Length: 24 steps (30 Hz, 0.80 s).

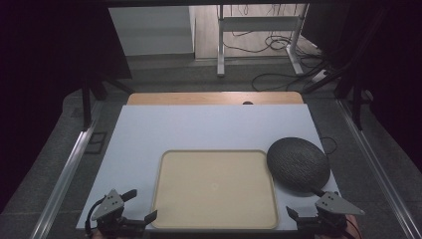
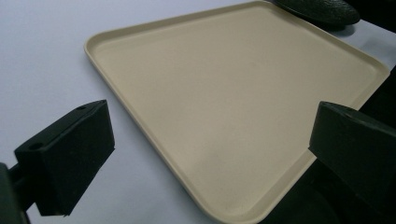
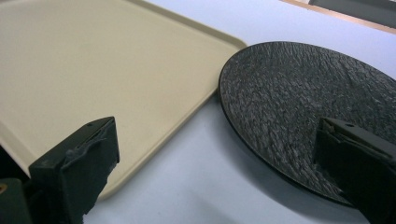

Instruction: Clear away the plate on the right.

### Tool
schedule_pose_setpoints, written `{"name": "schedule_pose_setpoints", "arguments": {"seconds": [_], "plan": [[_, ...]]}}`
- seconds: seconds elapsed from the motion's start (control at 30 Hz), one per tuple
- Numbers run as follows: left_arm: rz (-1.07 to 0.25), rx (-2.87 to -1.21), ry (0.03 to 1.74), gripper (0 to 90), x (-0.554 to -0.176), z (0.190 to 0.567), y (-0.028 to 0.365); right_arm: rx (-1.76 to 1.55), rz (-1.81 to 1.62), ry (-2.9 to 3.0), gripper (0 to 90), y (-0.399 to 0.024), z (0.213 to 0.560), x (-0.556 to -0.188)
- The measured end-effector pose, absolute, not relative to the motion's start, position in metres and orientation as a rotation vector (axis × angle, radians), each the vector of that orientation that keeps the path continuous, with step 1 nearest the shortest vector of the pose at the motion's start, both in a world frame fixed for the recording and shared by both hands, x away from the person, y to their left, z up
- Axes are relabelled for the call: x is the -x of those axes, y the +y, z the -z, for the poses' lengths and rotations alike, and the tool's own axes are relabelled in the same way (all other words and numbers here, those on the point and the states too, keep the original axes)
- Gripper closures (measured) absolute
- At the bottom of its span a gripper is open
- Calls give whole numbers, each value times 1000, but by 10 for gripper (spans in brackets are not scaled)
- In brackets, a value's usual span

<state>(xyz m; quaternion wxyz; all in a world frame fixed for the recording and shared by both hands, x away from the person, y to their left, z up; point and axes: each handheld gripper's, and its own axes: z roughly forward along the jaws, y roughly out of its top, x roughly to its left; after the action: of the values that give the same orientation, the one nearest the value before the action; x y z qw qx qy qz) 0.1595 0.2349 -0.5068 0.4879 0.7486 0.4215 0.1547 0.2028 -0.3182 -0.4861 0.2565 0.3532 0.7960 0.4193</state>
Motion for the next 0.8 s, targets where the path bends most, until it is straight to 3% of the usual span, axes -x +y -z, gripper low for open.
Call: {"name": "schedule_pose_setpoints", "arguments": {"seconds": [0.8], "plan": [[-379,-1829,1028,0,-160,508,235,-1035,-1085,2111,21,-321,485,-229]]}}
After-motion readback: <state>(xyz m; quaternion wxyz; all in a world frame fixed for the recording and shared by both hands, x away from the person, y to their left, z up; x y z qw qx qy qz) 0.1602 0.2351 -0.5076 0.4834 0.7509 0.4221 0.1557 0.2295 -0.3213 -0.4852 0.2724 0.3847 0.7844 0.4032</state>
